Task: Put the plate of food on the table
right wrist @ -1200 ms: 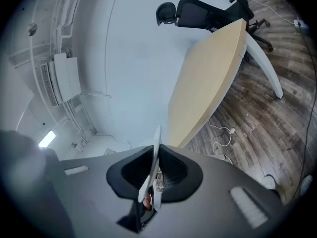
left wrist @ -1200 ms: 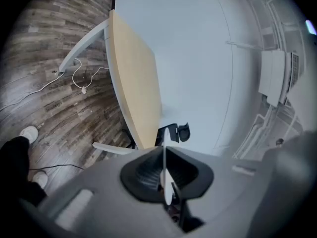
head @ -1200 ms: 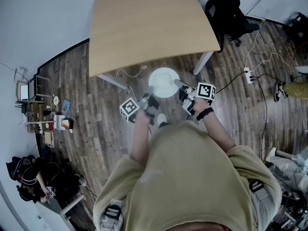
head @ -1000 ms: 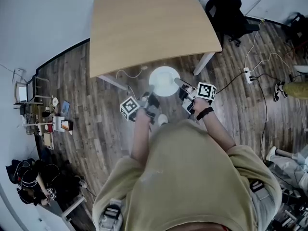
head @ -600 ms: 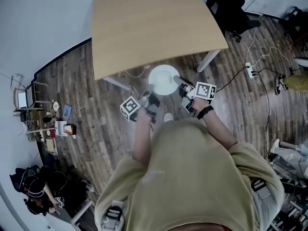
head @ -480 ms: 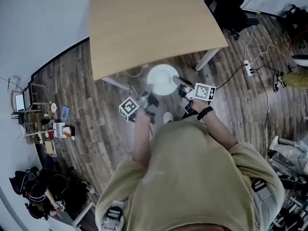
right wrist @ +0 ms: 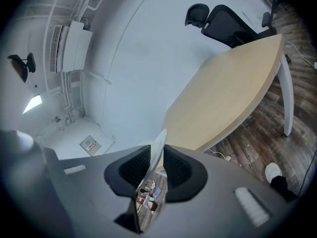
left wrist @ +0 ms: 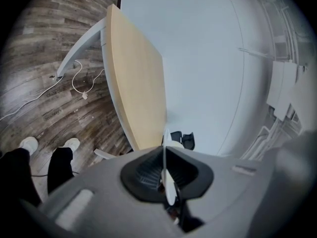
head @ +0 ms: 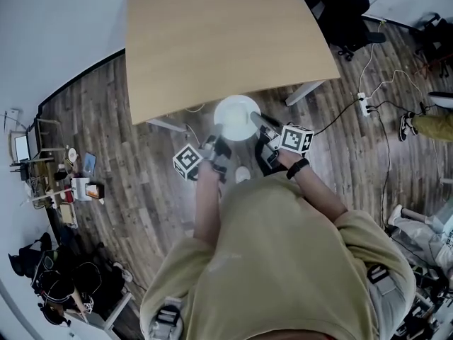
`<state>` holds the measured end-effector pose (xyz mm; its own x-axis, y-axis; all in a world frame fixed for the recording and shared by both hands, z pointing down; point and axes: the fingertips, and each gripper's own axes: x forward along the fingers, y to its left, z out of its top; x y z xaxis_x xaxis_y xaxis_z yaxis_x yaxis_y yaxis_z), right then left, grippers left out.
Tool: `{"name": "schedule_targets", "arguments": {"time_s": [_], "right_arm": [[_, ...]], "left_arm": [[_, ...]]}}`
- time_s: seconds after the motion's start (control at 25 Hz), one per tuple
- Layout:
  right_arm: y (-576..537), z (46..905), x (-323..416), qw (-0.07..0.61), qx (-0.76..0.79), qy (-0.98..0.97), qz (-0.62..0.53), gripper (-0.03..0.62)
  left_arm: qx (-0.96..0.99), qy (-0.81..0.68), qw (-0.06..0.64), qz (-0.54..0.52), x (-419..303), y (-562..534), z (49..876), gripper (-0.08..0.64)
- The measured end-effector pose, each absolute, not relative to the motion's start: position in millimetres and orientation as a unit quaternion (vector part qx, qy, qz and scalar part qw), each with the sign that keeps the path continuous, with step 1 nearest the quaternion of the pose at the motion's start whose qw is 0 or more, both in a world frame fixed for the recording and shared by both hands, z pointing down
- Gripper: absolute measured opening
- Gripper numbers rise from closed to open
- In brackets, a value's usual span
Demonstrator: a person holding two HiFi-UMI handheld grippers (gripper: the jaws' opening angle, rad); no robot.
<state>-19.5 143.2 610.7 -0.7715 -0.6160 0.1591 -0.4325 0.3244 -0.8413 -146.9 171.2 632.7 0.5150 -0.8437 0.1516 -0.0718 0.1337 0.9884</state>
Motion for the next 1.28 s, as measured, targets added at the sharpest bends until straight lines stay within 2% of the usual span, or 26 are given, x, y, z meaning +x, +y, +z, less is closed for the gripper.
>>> {"name": "schedule_targets", "arguments": {"time_s": [0.32,0.76,0.88,1.04,1.28], "right_arm": [[20,607,-17,0.078,-0.310,0.836,-0.446,0.089],[-117,618,36,0.084,-0.306,0.823,-0.471,0.097],[-136,629,39,0.058,-0.306,0.827,-0.468,0.100],[-157,653,40,0.029,-0.308,0.814,-0.492,0.140],[-186,678,31,-0.005,-0.319,0.805,-0.501,0.141]], "left_arm": [[0.588,-0.426,0.629,-0.280,-135,62,635,0.017],[0.616,-0.478,0.592,-0.204,-77,-68,631,0.023],[0.626,-0.500,0.579,-0.152,-70,-82,641,0.043],[0.625,-0.506,0.580,-0.128,-65,-105,656,0.052],[0.634,-0.514,0.570,-0.095,-76,-140,675,0.054]]}}
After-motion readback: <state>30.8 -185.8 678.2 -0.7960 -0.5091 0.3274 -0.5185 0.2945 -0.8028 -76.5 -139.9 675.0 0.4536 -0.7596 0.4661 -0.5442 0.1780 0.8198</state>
